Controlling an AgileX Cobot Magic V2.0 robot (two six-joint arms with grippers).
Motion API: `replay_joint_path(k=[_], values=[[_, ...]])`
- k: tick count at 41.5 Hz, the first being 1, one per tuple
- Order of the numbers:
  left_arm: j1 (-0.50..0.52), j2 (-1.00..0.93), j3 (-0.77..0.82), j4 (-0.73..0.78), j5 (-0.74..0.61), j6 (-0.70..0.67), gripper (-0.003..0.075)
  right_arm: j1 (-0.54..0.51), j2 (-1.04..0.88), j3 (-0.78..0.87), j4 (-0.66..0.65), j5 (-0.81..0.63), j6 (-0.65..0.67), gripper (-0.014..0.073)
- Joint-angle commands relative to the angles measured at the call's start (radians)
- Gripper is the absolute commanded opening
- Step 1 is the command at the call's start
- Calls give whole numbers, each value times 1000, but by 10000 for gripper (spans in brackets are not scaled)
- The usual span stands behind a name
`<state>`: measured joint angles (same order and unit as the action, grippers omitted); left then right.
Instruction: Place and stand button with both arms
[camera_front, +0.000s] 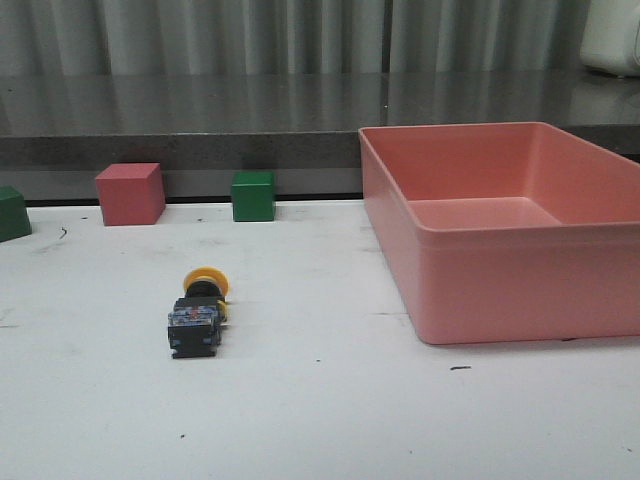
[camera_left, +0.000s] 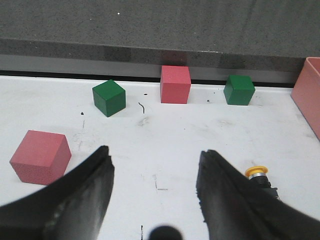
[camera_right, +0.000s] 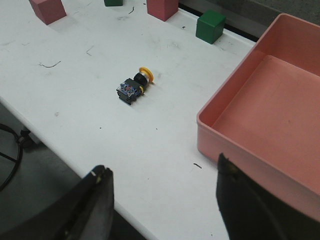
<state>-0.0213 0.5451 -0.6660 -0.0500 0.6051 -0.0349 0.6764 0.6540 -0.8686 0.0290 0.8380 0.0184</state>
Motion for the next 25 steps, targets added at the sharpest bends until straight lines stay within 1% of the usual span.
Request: replay_joint_path(k=[1, 25], values=[[0, 11, -32, -3, -81, -3, 366, -6, 0, -22, 4, -68, -11, 468], [0, 11, -32, -3, -98, -3, 366, -6, 0, -22, 4, -36, -18, 468]])
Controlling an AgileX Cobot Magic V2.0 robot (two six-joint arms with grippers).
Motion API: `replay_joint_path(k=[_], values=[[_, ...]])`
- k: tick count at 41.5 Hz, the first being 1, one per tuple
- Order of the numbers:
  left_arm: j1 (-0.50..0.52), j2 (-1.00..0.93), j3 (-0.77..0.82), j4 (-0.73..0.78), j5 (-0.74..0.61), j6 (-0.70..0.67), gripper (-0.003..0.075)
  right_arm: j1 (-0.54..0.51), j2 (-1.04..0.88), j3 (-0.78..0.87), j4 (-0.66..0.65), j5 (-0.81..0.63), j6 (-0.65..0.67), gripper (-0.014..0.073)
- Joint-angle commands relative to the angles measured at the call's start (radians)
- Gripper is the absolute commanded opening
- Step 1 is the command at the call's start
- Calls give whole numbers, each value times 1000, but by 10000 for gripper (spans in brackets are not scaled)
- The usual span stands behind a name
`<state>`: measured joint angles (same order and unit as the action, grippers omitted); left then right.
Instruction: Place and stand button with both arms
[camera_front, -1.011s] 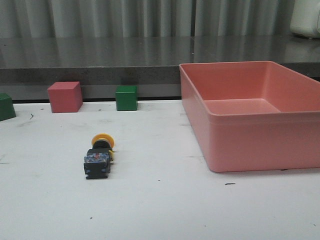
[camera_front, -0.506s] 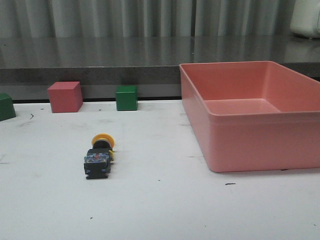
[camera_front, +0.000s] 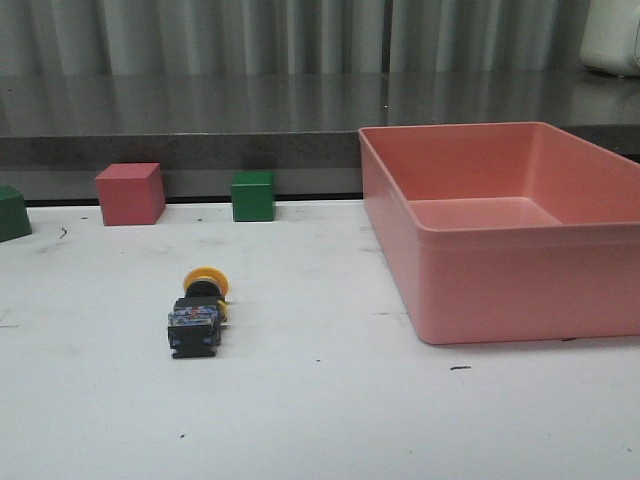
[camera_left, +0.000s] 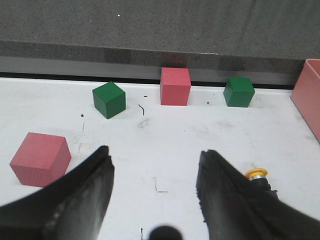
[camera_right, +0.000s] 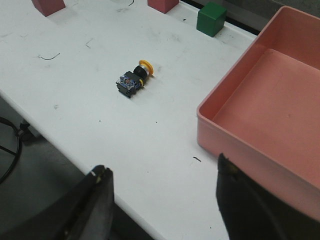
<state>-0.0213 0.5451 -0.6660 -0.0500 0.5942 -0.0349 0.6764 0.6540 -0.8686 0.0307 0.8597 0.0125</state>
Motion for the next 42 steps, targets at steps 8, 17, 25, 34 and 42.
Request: replay_joint_path(k=[8, 17, 25, 34, 42], values=[[0, 11, -32, -3, -100, -3, 366, -6, 0, -22, 2, -58, -12, 468], [0, 11, -32, -15, -108, -3, 368, -6, 0, -22, 2, -58, -12, 468], [-20, 11, -44, -58, -99, -3, 440, -6, 0, -22, 2, -57, -7, 468], [-104, 67, -124, -55, -23, -3, 570, -6, 0, -22, 2, -57, -7, 468], [-188, 207, -227, -55, 18, -3, 569, -6, 0, -22, 2, -57, -7, 468]])
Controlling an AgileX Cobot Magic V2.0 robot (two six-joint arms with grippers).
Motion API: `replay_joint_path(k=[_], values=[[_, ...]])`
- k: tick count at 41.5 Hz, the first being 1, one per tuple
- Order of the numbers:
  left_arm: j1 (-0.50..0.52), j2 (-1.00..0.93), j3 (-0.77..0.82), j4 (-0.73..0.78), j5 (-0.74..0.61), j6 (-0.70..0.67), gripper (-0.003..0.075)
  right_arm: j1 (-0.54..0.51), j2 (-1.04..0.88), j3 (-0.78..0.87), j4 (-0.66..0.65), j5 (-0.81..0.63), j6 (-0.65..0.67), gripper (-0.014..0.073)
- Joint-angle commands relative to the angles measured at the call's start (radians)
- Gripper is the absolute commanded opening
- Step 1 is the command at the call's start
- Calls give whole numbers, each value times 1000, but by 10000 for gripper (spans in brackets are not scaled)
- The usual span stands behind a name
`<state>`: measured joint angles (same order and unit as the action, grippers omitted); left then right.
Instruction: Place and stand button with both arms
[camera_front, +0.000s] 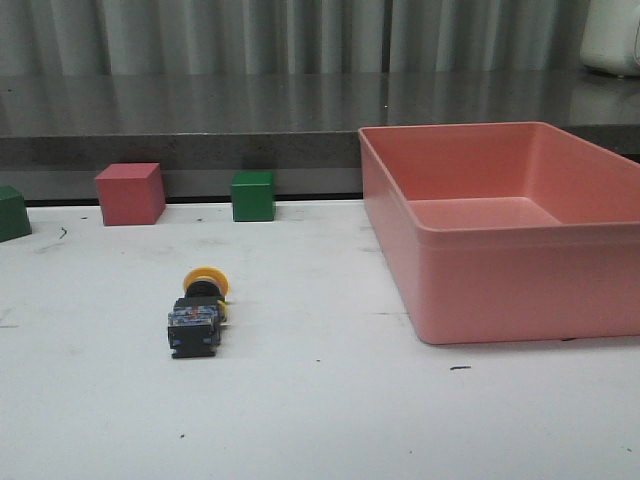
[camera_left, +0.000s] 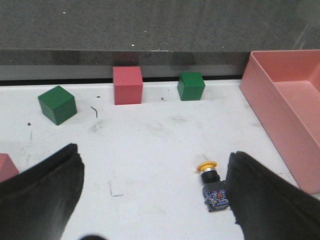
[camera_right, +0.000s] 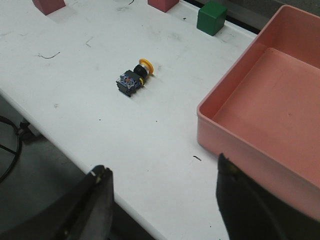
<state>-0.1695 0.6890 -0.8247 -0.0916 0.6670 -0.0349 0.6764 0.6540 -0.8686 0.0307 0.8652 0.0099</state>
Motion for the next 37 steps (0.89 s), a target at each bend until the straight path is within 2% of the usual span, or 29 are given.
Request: replay_joint_path(k=[1, 7, 15, 23, 30, 37], values=[[-58, 81, -79, -14, -53, -3, 569, -6, 0, -22, 2, -62, -5, 468], [-157, 211, -131, 12, -49, -3, 568, -6, 0, -22, 2, -62, -5, 468], [-227, 413, -221, -1, 2, -3, 568, -6, 0, -22, 2, -62, -5, 468], [-251, 630, -342, -17, 88, -5, 568, -6, 0, -22, 2, -61, -5, 468], [-251, 820, -462, -21, 200, -69, 568, -6, 0, -22, 2, -61, -5, 468], [-251, 954, -547, -21, 233, -119, 568, -6, 0, -22, 2, -61, -5, 468]])
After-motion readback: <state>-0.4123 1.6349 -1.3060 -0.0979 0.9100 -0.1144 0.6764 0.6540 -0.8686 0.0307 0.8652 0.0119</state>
